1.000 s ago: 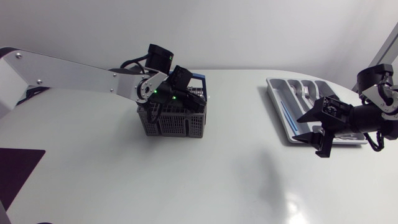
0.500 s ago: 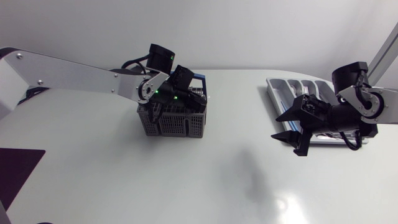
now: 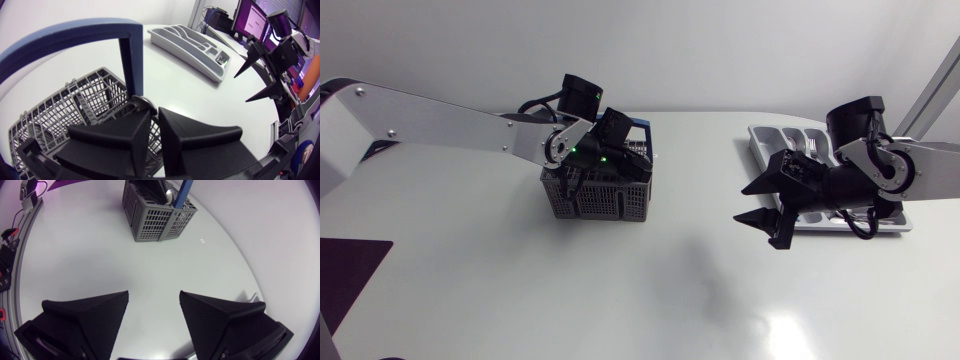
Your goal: Unload the cutlery basket into the drawer organizer.
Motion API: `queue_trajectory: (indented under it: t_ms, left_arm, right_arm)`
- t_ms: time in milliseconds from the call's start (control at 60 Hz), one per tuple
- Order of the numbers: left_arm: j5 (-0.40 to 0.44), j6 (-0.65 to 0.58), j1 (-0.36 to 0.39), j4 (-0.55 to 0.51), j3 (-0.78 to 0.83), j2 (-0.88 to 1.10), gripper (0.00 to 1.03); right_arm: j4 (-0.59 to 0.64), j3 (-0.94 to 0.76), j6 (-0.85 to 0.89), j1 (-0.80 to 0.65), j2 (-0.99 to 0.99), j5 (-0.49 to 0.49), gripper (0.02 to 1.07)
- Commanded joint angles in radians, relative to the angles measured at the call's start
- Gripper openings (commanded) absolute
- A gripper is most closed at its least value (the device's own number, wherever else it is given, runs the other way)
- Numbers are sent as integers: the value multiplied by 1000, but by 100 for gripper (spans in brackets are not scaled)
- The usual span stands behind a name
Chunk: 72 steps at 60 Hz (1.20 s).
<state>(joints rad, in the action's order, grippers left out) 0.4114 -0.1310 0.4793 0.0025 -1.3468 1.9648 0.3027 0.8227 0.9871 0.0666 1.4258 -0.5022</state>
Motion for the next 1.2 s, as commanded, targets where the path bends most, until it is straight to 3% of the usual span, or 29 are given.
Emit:
queue_trajectory:
  t_ms: [0, 800, 1183]
  left_arm:
    - [7, -1, 4, 17, 17, 23, 11]
    - [9, 8, -10, 19, 35, -4, 4]
    - [99, 36, -39, 70, 87, -81, 4]
  right_arm:
    - [-13, 7, -47, 22, 36, -9, 76]
    - [-39, 98, -180, 95, 147, -67, 77]
    - [-39, 115, -189, 116, 170, -67, 77]
